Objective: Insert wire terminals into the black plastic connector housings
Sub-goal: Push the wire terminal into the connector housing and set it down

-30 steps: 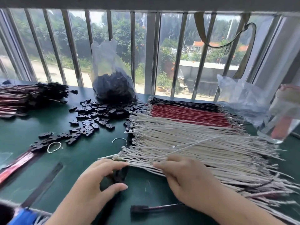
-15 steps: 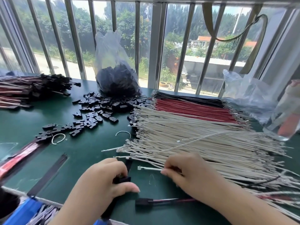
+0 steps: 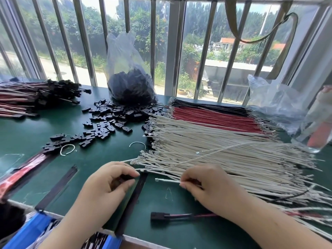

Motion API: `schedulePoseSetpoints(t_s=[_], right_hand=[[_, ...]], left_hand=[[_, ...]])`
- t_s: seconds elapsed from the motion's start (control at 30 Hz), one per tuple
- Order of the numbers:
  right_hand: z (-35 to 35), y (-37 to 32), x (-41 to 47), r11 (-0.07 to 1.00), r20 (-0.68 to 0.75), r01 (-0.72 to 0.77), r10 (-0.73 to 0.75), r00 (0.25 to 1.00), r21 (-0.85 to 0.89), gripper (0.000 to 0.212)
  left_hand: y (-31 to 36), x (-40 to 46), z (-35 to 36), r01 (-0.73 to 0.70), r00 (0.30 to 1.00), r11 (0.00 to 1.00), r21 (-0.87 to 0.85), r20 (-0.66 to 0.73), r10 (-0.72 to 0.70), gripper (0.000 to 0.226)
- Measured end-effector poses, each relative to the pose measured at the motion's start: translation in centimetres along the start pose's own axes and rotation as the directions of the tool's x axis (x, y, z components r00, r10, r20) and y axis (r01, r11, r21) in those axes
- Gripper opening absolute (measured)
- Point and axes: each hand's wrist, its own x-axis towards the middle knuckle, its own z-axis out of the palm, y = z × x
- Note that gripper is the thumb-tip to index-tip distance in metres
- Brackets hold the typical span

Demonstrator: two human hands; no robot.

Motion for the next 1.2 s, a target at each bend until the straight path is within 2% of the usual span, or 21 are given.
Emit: schedulePoseSetpoints(t_s=[0.17, 0.23, 0.3, 0.37, 0.43, 0.5, 0.57, 0.63, 0.77, 0.9, 1.07, 1.2], right_hand=[[0.0, 0.0, 0.0, 1.0, 0.017, -0.014, 0.014, 1.0, 0.022, 0.005], [0.1, 0.1, -0.1, 0.999, -0.002, -0.021, 0.021, 1.0, 0.044, 0.008], [0.2, 0.1, -0.2, 0.994, -0.043, -0.02, 0.025, 0.999, 0.105, 0.023], [0.3, 0.1, -0.3, 0.991, -0.081, 0.005, 0.006, 0.997, 0.131, 0.036], [0.3, 0.1, -0.3, 0.994, -0.119, 0.04, -0.028, 0.992, 0.102, 0.041], [0.2, -0.1, -0.3, 0.993, -0.145, 0.041, -0.024, 0.989, 0.112, 0.032], [-0.1, -0.5, -0.2, 0.987, -0.149, 0.011, 0.013, 0.989, 0.161, 0.02], [-0.2, -0.6, -0.2, 0.986, -0.156, 0.008, 0.018, 0.988, 0.166, 0.02], [-0.1, -1.0, -0.4, 0.992, -0.179, 0.069, -0.049, 0.983, 0.105, 0.008], [0.1, -1.4, -0.5, 0.988, -0.18, 0.113, -0.093, 0.979, 0.105, 0.009], [-0.2, -0.8, -0.5, 0.988, -0.249, 0.104, -0.074, 0.966, 0.11, 0.009], [-0.6, -0.5, -0.5, 0.99, -0.302, 0.105, -0.07, 0.951, 0.099, 0.009]], left_hand=[[-0.2, -0.1, 0.2, 0.057, 0.993, 0.984, -0.168, 0.116, -0.038, 0.06], [-0.1, -0.1, 0.1, 0.106, 0.991, 0.956, -0.273, 0.109, -0.078, 0.051], [0.3, 0.0, -0.3, 0.14, 0.989, 0.916, -0.375, 0.098, -0.111, 0.032], [0.8, -0.1, -0.4, 0.123, 0.991, 0.924, -0.363, 0.094, -0.095, 0.027], [1.4, -0.4, -0.4, 0.053, 0.995, 0.971, -0.232, 0.097, -0.031, 0.027], [1.8, -0.6, -0.2, 0.006, 0.996, 0.985, -0.17, 0.09, 0.009, 0.019], [1.8, -0.6, 0.0, -0.02, 0.998, 0.992, -0.123, 0.055, 0.027, 0.024], [1.8, -0.7, 0.0, -0.034, 0.999, 0.997, -0.072, 0.033, 0.037, 0.028], [1.5, -0.5, -0.2, 0.108, 0.991, 0.969, -0.223, 0.107, -0.085, 0.029], [2.0, 0.2, 0.4, 0.218, 0.97, 0.871, -0.44, 0.198, -0.143, 0.032], [3.6, 1.7, 2.0, 0.163, 0.968, 0.823, -0.544, 0.251, -0.026, 0.028], [3.1, 2.3, 2.6, 0.138, 0.975, 0.84, -0.524, 0.222, -0.021, 0.034]])
